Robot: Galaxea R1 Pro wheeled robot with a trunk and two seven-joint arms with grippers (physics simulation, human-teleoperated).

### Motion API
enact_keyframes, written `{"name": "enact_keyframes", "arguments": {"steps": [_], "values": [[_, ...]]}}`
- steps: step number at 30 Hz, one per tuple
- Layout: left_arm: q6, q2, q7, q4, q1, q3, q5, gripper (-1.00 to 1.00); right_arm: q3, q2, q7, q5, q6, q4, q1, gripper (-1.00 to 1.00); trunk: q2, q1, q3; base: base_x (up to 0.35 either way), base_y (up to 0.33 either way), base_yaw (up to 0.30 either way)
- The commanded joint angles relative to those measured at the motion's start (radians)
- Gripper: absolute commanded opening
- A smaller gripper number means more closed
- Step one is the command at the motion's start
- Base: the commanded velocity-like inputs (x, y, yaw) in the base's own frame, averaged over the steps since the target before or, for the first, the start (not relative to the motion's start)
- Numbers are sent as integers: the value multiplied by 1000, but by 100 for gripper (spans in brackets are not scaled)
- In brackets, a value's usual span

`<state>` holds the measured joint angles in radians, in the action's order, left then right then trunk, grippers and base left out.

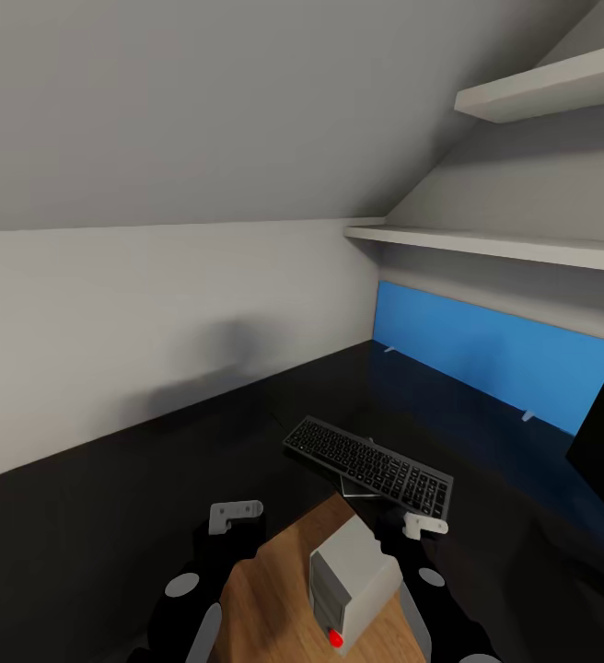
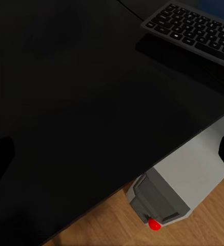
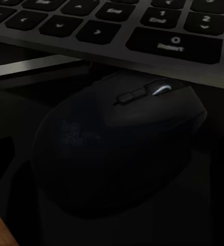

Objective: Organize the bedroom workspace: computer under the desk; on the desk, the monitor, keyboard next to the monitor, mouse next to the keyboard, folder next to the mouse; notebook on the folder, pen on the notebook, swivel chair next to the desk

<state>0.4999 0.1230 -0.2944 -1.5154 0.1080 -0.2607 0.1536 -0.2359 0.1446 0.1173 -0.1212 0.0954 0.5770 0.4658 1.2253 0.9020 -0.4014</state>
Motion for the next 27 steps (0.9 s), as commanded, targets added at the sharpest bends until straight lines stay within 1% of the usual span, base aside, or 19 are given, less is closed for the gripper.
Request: {"name": "enact_keyframes", "arguments": {"steps": [1,27], "values": [[3,0,-9,-1,1,-2,11,100,-8,1,-4,2,-2,-6,1,100,0,0,-1,66,0,0],[3,0,-9,0,1,-2,11,100,-8,1,-4,2,-2,-6,1,100,0,0,-1,10,0,0]]}}
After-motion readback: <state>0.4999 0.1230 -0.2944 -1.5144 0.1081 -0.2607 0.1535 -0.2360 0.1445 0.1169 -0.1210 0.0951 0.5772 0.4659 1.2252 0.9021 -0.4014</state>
